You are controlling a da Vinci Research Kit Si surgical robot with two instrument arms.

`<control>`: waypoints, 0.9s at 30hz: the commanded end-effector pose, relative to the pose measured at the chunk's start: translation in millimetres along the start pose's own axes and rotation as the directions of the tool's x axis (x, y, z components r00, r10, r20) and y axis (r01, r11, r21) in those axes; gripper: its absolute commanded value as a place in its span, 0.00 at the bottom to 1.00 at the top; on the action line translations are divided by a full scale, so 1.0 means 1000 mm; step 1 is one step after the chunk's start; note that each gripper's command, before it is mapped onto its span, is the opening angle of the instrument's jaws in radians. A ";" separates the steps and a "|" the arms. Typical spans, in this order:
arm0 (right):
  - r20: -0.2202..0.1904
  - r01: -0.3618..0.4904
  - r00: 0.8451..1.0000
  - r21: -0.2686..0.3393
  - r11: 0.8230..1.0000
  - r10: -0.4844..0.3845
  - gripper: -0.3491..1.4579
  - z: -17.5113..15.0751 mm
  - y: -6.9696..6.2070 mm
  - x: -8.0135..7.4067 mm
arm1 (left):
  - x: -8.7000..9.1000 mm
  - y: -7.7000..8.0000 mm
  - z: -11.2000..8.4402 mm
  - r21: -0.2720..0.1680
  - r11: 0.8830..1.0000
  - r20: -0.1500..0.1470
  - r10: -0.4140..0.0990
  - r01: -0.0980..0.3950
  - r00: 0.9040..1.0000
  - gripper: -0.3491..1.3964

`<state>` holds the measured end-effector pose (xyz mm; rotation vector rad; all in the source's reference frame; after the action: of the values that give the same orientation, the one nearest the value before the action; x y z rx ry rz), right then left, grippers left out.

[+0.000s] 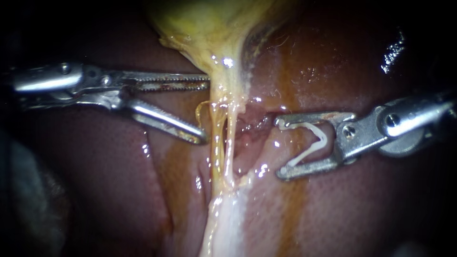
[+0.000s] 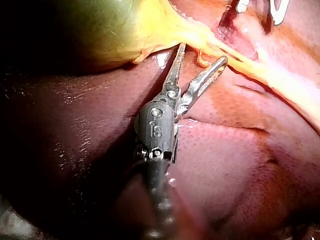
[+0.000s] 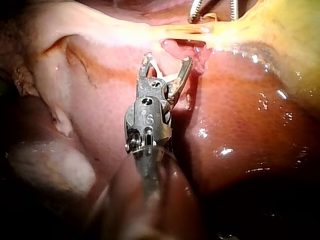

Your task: Grabbing gallbladder

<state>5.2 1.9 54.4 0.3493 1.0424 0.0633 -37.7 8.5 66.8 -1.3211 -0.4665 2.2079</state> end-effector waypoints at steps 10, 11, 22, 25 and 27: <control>0.000 0.000 1.000 0.000 1.000 0.000 0.47 0.0000 0.0000 0.0000 | -0.0007 -0.0001 -0.0007 -0.003 1.000 0.020 0.001 -0.001 1.000 0.22; 0.000 0.000 1.000 0.000 1.000 0.000 0.47 0.0000 0.0000 0.0000 | -0.0007 -0.0001 -0.0009 -0.004 1.000 0.020 0.001 -0.001 1.000 0.19; 0.000 0.000 1.000 0.000 1.000 0.000 0.47 0.0000 0.0000 0.0000 | 0.0006 0.0004 -0.0030 -0.014 1.000 0.048 -0.006 0.007 0.999 0.00; 0.000 0.000 1.000 0.000 1.000 0.000 0.47 0.0000 0.0000 0.0000 | 0.0011 0.0008 -0.0038 -0.015 0.999 0.060 -0.032 0.033 0.998 0.00; 0.000 0.000 1.000 0.000 1.000 0.000 0.47 0.0000 0.0000 0.0000 | 0.0019 0.0009 -0.0046 -0.020 0.999 0.064 -0.048 0.049 0.997 0.00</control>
<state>5.2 1.9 54.4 0.3489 1.0422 0.0636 -34.4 9.1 62.4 -1.2348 -0.5431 2.2118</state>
